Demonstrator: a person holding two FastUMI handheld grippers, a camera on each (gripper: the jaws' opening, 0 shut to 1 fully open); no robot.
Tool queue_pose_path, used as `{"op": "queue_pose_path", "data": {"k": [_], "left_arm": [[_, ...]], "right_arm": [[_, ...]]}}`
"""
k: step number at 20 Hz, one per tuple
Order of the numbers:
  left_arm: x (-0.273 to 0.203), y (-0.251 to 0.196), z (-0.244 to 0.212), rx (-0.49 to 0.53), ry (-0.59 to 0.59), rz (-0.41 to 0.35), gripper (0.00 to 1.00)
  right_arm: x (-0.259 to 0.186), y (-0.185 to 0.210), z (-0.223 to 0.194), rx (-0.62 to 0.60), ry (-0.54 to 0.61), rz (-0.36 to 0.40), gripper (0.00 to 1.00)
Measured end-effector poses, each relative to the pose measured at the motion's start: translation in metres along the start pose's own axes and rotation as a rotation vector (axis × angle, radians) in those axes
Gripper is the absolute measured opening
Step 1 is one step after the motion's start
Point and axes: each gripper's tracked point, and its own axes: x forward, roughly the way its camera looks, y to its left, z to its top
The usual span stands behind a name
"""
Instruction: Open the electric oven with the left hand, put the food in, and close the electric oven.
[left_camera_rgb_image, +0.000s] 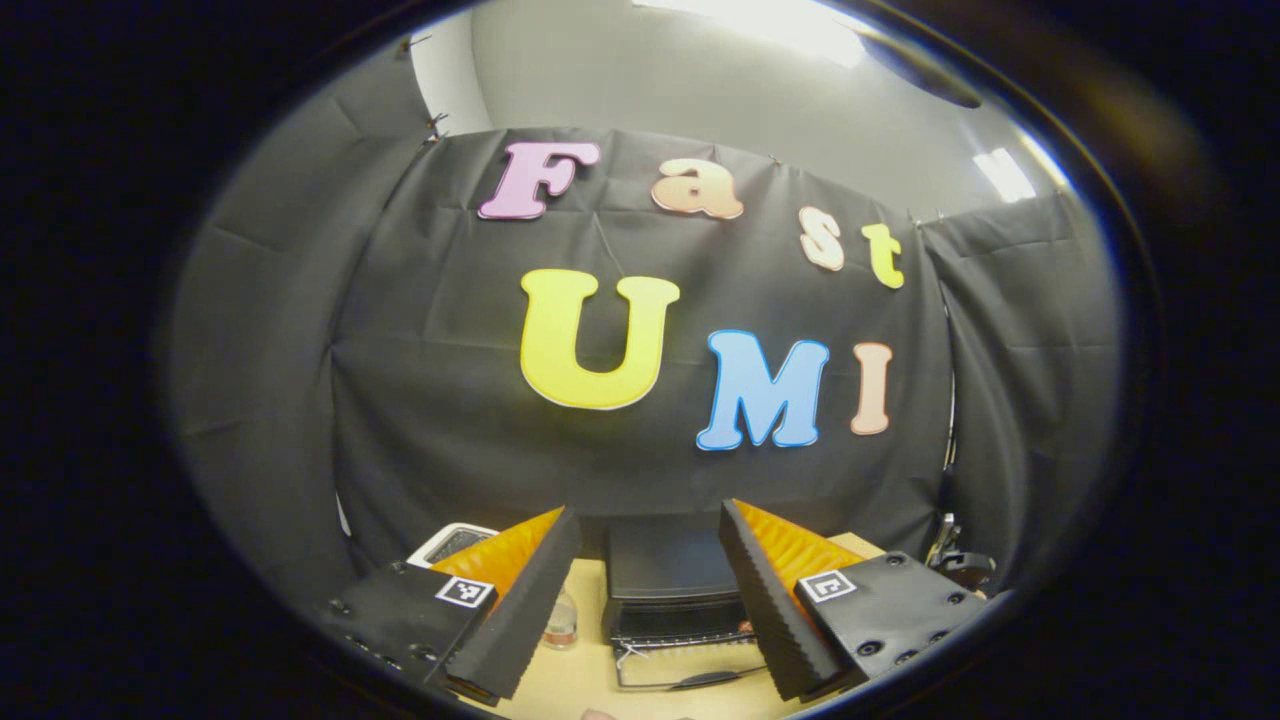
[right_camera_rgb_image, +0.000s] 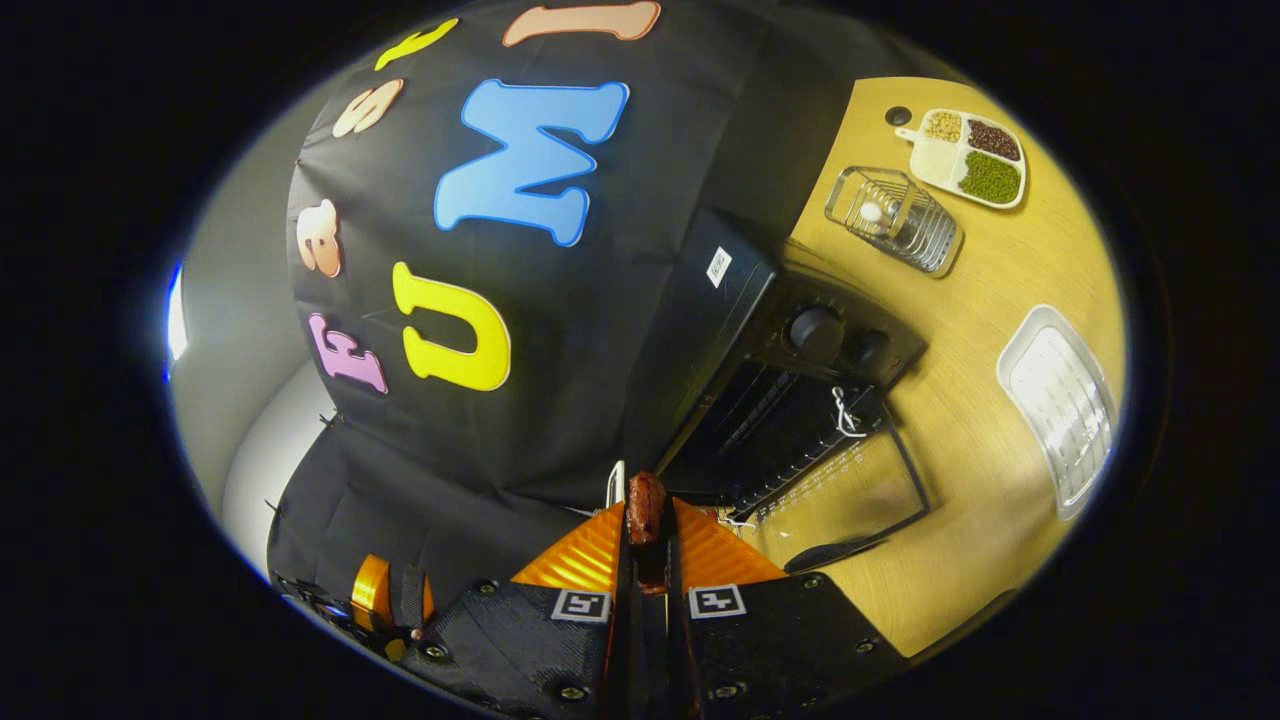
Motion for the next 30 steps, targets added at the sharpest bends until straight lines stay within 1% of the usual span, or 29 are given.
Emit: {"op": "queue_pose_path", "data": {"k": [2,3,5,7,8,9,10,14,17,18,19,20,21,22,23,24,25,26,27,28,30], "left_arm": [[-0.001,0.010,0.000,0.003,0.002,0.011,0.95],[-0.003,0.014,-0.003,0.000,0.008,0.016,0.99],[-0.003,0.022,-0.011,-0.007,0.026,0.020,0.99],[-0.005,0.030,-0.019,-0.012,0.045,0.027,0.91],[-0.005,0.035,-0.022,-0.011,0.053,0.034,0.99],[-0.007,0.040,-0.024,-0.010,0.060,0.042,0.95],[-0.008,0.046,-0.025,-0.009,0.066,0.051,0.99],[-0.015,0.068,-0.030,0.008,0.088,0.082,0.99],[-0.021,0.082,-0.037,0.004,0.104,0.099,0.99],[-0.022,0.085,-0.039,0.002,0.111,0.100,0.95],[-0.020,0.087,-0.047,0.002,0.118,0.103,0.99],[-0.019,0.088,-0.048,0.002,0.121,0.103,0.99],[-0.019,0.088,-0.049,0.001,0.122,0.099,0.95],[-0.019,0.086,-0.048,0.000,0.122,0.093,0.95],[-0.018,0.085,-0.048,0.000,0.120,0.087,0.95],[-0.018,0.083,-0.048,-0.001,0.118,0.081,0.95],[-0.017,0.080,-0.050,-0.002,0.120,0.076,0.95],[-0.017,0.078,-0.049,-0.004,0.119,0.073,0.95],[-0.016,0.076,-0.049,-0.006,0.113,0.072,0.95],[-0.017,0.072,-0.047,-0.009,0.107,0.069,0.99],[-0.015,0.059,-0.045,-0.019,0.102,0.053,0.99]], "right_arm": [[0.023,-0.008,-0.002,0.043,-0.008,-0.022,0.15],[0.034,-0.012,-0.002,0.065,-0.017,-0.029,0.15],[0.057,-0.025,-0.002,0.095,-0.035,-0.065,0.15],[0.078,-0.044,-0.002,0.130,-0.055,-0.129,0.14],[0.091,-0.050,-0.001,0.149,-0.066,-0.144,0.15],[0.101,-0.055,0.000,0.159,-0.080,-0.155,0.15],[0.110,-0.060,0.001,0.162,-0.095,-0.162,0.15],[0.139,-0.063,0.008,0.158,-0.157,-0.149,0.14],[0.154,-0.072,0.013,0.156,-0.198,-0.170,0.15],[0.156,-0.076,0.016,0.157,-0.217,-0.179,0.15],[0.158,-0.082,0.018,0.159,-0.237,-0.191,0.15],[0.160,-0.084,0.022,0.161,-0.253,-0.201,0.14],[0.159,-0.089,0.023,0.149,-0.264,-0.224,0.14],[0.155,-0.091,0.024,0.130,-0.267,-0.250,0.15],[0.151,-0.096,0.024,0.097,-0.260,-0.295,0.15],[0.151,-0.100,0.022,0.056,-0.251,-0.334,0.18],[0.145,-0.108,0.025,-0.007,-0.252,-0.398,0.21],[0.141,-0.113,0.030,-0.067,-0.258,-0.439,0.30],[0.136,-0.115,0.034,-0.106,-0.262,-0.466,0.35],[0.133,-0.116,0.041,-0.141,-0.258,-0.478,0.44],[0.115,-0.114,0.044,-0.232,-0.259,-0.523,0.53]]}}
